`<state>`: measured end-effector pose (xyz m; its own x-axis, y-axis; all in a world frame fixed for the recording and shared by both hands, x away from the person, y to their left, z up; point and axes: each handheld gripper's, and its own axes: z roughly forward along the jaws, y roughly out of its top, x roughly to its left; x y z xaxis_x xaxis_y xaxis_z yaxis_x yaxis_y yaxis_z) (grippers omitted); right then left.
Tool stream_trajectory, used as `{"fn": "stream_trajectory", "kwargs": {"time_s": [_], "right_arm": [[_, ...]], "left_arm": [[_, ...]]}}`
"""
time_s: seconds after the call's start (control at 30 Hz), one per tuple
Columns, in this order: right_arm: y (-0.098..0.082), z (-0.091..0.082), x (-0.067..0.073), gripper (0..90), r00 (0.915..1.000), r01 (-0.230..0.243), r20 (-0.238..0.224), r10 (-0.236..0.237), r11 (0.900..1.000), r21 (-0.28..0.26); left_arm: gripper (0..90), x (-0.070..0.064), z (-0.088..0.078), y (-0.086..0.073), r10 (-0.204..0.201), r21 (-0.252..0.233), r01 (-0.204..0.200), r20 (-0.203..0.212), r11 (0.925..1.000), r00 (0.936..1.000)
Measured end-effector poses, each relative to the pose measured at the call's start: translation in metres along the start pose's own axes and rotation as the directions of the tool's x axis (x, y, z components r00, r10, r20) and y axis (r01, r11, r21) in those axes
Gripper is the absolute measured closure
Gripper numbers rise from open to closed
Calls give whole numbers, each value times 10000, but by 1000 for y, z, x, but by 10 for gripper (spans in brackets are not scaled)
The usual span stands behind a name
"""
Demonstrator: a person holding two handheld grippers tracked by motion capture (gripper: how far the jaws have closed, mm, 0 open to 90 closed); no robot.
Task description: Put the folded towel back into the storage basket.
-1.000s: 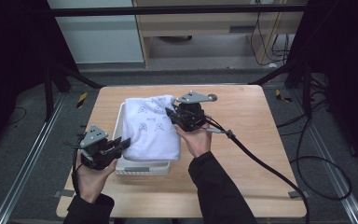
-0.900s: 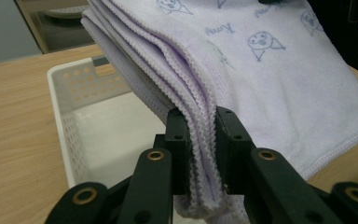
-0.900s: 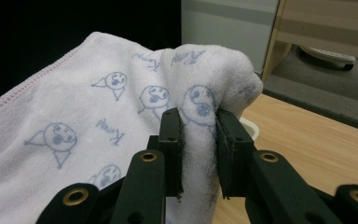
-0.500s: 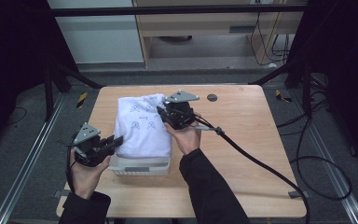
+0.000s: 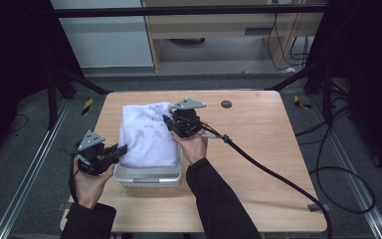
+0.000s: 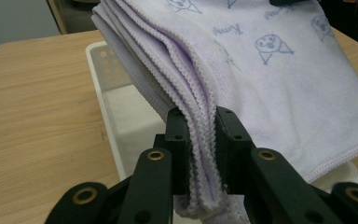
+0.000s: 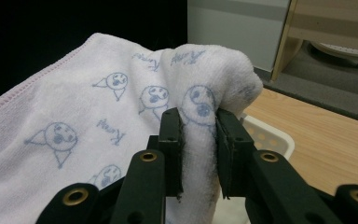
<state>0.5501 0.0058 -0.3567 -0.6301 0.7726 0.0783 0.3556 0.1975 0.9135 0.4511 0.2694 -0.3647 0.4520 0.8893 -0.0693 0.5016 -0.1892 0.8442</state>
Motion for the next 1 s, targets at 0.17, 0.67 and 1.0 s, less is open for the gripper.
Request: {"fn": "stream_trajectory", "kwargs": {"time_s": [0.17, 0.67, 1.0], "right_arm": [[-2, 8, 2, 741, 10000, 54, 27, -55, 10000, 72], [-16, 25, 3, 740, 9998, 79, 163, -86, 9991, 421], [-25, 34, 1, 738, 9995, 48, 300, -69, 9976, 698]], "left_arm": [[757, 5, 2, -2, -24, 76, 24, -77, 10000, 10000], [757, 12, 16, -11, -2, 565, 15, -225, 9984, 9997], [757, 11, 26, -16, 119, 838, -96, -276, 9964, 9995]]}}
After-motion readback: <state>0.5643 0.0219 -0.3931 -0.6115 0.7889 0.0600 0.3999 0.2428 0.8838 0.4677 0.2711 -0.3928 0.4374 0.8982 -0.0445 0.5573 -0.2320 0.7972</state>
